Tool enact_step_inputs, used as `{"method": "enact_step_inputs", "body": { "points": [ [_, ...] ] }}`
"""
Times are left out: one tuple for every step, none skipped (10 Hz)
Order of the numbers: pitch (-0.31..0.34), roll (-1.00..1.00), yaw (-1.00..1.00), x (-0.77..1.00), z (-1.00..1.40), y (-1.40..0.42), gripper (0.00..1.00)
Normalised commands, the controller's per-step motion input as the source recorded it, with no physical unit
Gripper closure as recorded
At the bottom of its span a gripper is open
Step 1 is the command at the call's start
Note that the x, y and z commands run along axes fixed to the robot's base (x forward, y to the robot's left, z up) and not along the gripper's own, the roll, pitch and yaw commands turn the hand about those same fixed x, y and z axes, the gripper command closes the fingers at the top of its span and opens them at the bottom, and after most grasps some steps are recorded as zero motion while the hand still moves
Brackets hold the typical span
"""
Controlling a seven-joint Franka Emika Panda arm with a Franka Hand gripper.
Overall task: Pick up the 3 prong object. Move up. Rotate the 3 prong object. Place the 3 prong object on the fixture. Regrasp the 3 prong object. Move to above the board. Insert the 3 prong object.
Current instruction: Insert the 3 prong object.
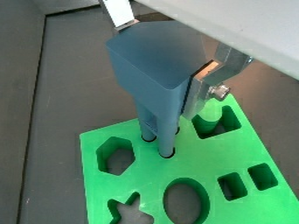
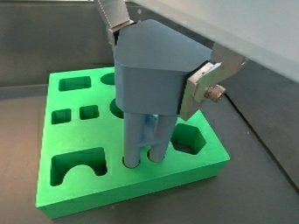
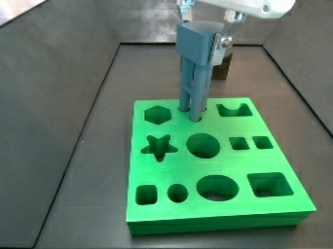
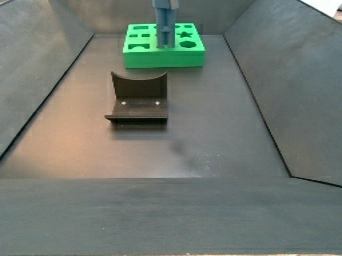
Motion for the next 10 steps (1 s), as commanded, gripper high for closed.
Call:
{"method": "enact_step_inputs", "body": {
  "points": [
    [0.0,0.03,-0.05,0.12,-0.34,-0.04,1.0],
    [0.0,0.03,-0.05,0.08,-0.29,-0.02,1.0],
    [0.023,0.12,-0.07,0.1,-0.33,-0.06,1.0],
    [0.083,0.32,-0.06,0.16,-0.53,-0.19,1.0],
    [0.096,0.37,-0.05,0.22,-0.53,-0.23,1.0],
    [0.081,0.4,-0.07,0.17,-0.49,-0.23,1.0],
    [0.049,0.35,-0.04,0.23,-0.61,-0.2,1.0],
    [0.001,0.13,0.0,0.0,-0.17,0.0,1.0],
    [0.001,-0.01,0.0,0.0,0.0,0.0,1.0],
    [0.0,0.0,0.0,0.0,0.0,0.0,1.0]
  ]
}}
